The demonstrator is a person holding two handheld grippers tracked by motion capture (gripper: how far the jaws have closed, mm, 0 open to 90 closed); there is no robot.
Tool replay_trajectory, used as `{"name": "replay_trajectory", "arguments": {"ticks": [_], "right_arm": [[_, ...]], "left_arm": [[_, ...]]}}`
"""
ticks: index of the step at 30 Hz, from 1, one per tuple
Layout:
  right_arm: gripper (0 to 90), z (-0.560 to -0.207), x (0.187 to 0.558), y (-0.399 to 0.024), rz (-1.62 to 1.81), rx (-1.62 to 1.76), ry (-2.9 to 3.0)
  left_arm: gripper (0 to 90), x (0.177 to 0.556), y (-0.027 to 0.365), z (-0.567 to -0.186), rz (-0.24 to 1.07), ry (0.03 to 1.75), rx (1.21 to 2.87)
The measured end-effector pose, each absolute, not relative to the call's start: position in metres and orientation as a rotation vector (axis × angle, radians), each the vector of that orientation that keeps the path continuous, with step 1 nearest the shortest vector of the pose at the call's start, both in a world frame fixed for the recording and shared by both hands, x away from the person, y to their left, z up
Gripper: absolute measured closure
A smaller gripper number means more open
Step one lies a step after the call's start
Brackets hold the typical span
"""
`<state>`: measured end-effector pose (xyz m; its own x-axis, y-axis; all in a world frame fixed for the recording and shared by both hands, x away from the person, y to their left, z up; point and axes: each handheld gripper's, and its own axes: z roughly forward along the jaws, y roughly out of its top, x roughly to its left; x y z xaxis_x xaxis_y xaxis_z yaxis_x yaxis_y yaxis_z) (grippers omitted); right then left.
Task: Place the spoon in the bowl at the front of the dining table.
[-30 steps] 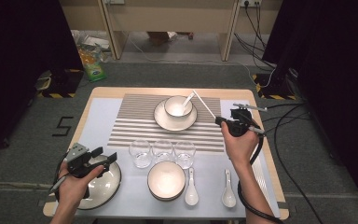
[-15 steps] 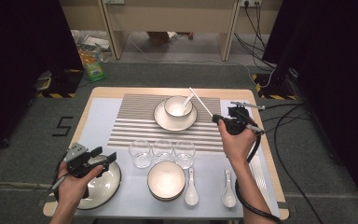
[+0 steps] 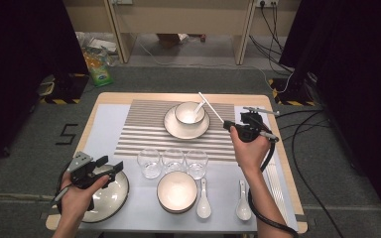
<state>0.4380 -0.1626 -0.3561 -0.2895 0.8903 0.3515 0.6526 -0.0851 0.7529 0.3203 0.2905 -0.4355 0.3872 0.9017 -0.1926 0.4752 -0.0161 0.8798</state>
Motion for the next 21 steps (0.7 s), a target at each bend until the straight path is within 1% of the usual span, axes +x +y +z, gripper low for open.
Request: {"name": "replay_trajectory", "arguments": {"ticks": [21], "right_arm": [[86.9, -0.357, 0.441, -0.149, 1.347, 1.676, 1.939]], "left_arm": [[31.8, 0.320, 0.292, -0.435, 0.541, 1.237, 1.645]]}}
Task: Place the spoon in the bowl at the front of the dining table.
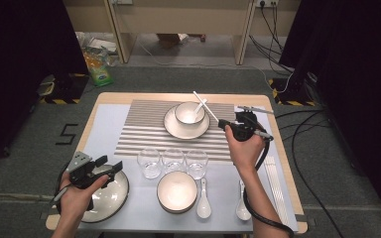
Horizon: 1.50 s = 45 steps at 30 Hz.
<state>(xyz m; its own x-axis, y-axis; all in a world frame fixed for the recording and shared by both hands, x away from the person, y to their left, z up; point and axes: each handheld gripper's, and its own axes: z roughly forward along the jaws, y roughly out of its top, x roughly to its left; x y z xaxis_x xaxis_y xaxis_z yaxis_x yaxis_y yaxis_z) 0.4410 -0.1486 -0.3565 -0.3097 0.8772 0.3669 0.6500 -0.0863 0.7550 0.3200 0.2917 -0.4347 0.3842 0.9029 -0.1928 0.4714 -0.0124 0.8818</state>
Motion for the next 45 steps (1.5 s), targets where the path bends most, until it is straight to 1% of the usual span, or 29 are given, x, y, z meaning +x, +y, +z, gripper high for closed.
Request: {"name": "replay_trajectory", "arguments": {"ticks": [45], "right_arm": [[86.9, -0.363, 0.446, -0.114, 1.392, 1.617, 1.997]], "left_arm": [[31.9, 0.320, 0.293, -0.434, 0.547, 1.233, 1.648]]}}
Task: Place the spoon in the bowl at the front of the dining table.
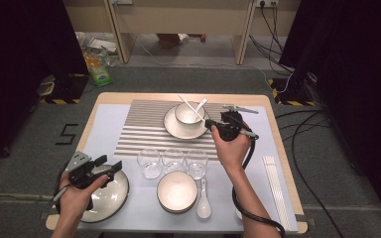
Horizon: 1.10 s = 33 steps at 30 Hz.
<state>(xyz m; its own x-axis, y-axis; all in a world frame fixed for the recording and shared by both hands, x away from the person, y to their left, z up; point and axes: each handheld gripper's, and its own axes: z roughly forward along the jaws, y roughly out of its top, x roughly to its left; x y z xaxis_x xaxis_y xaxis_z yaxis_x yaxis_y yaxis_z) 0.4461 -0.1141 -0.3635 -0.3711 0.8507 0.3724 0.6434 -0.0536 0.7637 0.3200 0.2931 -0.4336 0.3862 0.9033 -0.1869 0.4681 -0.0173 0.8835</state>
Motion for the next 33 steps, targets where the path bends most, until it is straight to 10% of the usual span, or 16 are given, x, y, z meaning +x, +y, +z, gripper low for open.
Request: {"name": "replay_trajectory", "arguments": {"ticks": [33], "right_arm": [[86.9, -0.376, 0.452, -0.086, 1.366, 1.594, 2.082]], "left_arm": [[32.0, 0.320, 0.294, -0.434, 0.544, 1.234, 1.644]]}}
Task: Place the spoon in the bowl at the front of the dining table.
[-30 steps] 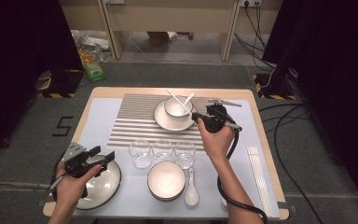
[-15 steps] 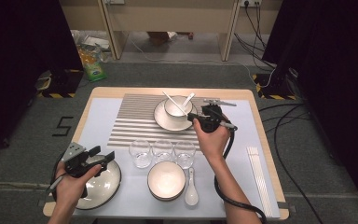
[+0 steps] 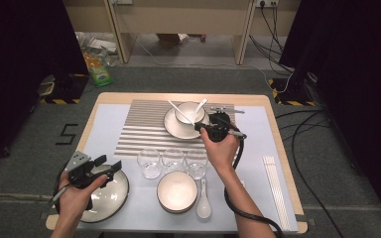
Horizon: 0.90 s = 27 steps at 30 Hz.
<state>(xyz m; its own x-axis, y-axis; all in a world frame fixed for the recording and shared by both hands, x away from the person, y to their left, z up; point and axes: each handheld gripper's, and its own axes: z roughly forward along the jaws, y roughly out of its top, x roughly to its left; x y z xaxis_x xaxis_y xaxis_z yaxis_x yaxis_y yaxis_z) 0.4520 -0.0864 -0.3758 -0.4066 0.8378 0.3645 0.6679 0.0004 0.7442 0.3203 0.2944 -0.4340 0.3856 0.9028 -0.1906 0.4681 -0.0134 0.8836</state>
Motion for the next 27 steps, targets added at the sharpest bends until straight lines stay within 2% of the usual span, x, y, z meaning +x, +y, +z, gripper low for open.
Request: {"name": "replay_trajectory", "arguments": {"ticks": [27], "right_arm": [[86.9, -0.391, 0.455, -0.071, 1.315, 1.592, 2.151]], "left_arm": [[32.1, 0.320, 0.295, -0.434, 0.542, 1.237, 1.641]]}}
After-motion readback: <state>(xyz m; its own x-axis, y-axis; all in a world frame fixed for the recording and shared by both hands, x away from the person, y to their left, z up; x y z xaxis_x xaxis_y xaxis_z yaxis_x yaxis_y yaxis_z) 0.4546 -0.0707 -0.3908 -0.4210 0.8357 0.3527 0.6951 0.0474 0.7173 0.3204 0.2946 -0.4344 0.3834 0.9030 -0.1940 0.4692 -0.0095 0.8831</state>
